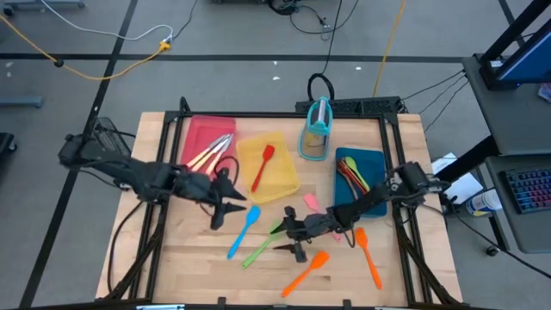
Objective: Pick & Place Kitchen Items
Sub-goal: Put the green spatula into the yellow bin
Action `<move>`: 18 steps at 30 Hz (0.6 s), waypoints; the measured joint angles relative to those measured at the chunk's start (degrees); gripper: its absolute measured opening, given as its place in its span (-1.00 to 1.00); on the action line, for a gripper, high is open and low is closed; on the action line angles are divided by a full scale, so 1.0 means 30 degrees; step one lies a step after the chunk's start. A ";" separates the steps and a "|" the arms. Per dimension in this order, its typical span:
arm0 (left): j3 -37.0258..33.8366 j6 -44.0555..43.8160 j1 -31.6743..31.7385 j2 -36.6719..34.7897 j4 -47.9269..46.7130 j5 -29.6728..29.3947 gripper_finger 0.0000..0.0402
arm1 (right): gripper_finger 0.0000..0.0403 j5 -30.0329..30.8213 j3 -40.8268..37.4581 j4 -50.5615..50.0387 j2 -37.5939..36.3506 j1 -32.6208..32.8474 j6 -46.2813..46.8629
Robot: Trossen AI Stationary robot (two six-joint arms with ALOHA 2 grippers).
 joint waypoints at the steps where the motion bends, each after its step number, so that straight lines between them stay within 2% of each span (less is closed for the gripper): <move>1: -0.0039 -0.0153 -0.0331 0.0140 0.0033 -0.0583 -0.29 | 0.16 0.0000 0.0059 -0.0331 0.0130 -0.0159 0.0169; 7: -0.0128 -0.0256 -0.1696 0.0881 -0.0208 -0.2824 -0.29 | 0.11 -0.0002 0.1045 -0.4769 0.0466 -0.1258 0.0180; 13: -0.0125 -0.0701 -0.2130 0.1603 -0.0148 -0.3007 -0.29 | 0.10 -0.0100 0.1260 -0.7278 0.0396 -0.1849 0.0209; 18: -0.0125 -0.0718 -0.2197 0.1866 -0.0196 -0.3021 -0.29 | 0.10 -0.0424 0.1267 -0.7990 0.0384 -0.2287 0.0209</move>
